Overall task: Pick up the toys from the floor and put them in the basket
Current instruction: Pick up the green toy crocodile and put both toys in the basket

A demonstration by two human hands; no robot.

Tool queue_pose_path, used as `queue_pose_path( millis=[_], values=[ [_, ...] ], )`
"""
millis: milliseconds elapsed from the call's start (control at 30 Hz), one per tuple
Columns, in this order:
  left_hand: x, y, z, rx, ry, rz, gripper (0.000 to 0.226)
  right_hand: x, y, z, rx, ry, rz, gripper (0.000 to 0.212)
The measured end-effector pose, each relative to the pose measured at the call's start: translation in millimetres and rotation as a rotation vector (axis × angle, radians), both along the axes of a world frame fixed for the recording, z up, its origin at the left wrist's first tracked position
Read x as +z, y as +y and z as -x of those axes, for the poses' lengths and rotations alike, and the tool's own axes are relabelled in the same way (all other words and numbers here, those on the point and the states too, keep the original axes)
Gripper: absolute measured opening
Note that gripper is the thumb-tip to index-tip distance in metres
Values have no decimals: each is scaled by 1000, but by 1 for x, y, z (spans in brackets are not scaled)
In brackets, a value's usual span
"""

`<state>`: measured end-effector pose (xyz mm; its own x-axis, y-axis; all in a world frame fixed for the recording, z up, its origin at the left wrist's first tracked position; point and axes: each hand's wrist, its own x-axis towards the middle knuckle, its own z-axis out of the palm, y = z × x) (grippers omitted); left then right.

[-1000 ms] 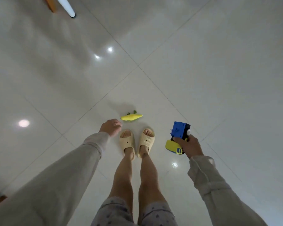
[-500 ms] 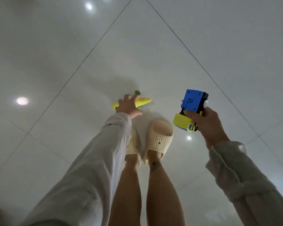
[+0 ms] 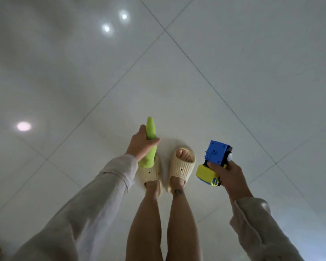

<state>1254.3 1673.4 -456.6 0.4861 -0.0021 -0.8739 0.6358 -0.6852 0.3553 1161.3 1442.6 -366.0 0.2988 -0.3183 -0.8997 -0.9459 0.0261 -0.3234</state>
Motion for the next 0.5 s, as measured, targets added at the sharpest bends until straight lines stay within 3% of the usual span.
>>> queue_pose_path(
  millis=[100,267,500],
  values=[
    [116,19,-2,135,34,76,34,91,11,-8,70,-5,-1,14],
    [304,42,7,189,79,225,31,250,26,-11,171,-23,-22,19],
    [476,60,25,350,-64,330,45,394,35,6,307,-143,2,30]
  ],
)
